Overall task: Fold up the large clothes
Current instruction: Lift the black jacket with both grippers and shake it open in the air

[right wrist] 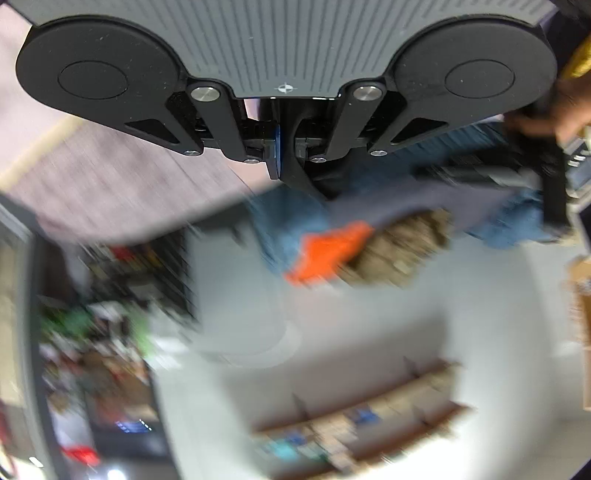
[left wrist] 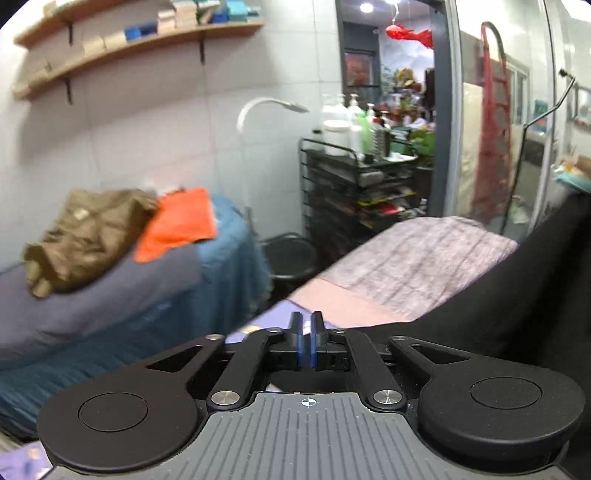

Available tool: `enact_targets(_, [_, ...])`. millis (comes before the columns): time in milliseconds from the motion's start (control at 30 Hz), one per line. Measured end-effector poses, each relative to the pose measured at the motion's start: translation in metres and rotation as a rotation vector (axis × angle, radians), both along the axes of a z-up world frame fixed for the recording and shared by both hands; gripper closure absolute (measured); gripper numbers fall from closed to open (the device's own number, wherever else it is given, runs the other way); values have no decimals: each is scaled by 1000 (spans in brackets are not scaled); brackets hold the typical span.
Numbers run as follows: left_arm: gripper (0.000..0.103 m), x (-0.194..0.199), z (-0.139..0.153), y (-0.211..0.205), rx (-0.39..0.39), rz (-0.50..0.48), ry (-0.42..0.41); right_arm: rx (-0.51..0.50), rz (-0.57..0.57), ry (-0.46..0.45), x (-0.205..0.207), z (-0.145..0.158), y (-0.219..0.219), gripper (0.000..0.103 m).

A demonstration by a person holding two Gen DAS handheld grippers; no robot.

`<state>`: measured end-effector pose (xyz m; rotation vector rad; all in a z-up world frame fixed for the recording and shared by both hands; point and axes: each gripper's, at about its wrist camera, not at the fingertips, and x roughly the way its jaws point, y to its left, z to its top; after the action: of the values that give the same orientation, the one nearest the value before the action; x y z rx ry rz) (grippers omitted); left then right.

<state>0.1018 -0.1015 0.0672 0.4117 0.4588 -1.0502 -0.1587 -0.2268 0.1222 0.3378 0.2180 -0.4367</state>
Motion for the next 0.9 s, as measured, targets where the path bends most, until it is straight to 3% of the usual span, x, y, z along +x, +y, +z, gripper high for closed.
enact_targets(67, [13,-3,-3,11,9,19,8,-70,69,-53,1,22,13,97])
enact_targets(133, [1,-10,-4,29,1,46,29,-129,110,-93,-3,41,20,97])
enact_targets(233, [0,-22,-12,39,-3,70,87,-64,120,-178,-26,56,9,97])
enact_targets(333, [0,-17,-21,30,44,70,94,-29,63,-157,-60,55,-11,97])
enact_targets(433, [0,-22,-28,22,92,17,92,44,-49,-21,-90,19,-47,97])
enact_targets(633, [0,-37,-67,-34,214,-156,62,309,-337,287,-149,-99,-83,98])
enact_targets(767, [0,-55,-104,-76,343,-303,2,448,-477,345,-173,-154,-86,98])
enact_targets(900, [0,-73,-136,-96,437,-439,-47,490,-515,382,-172,-180,-72,98])
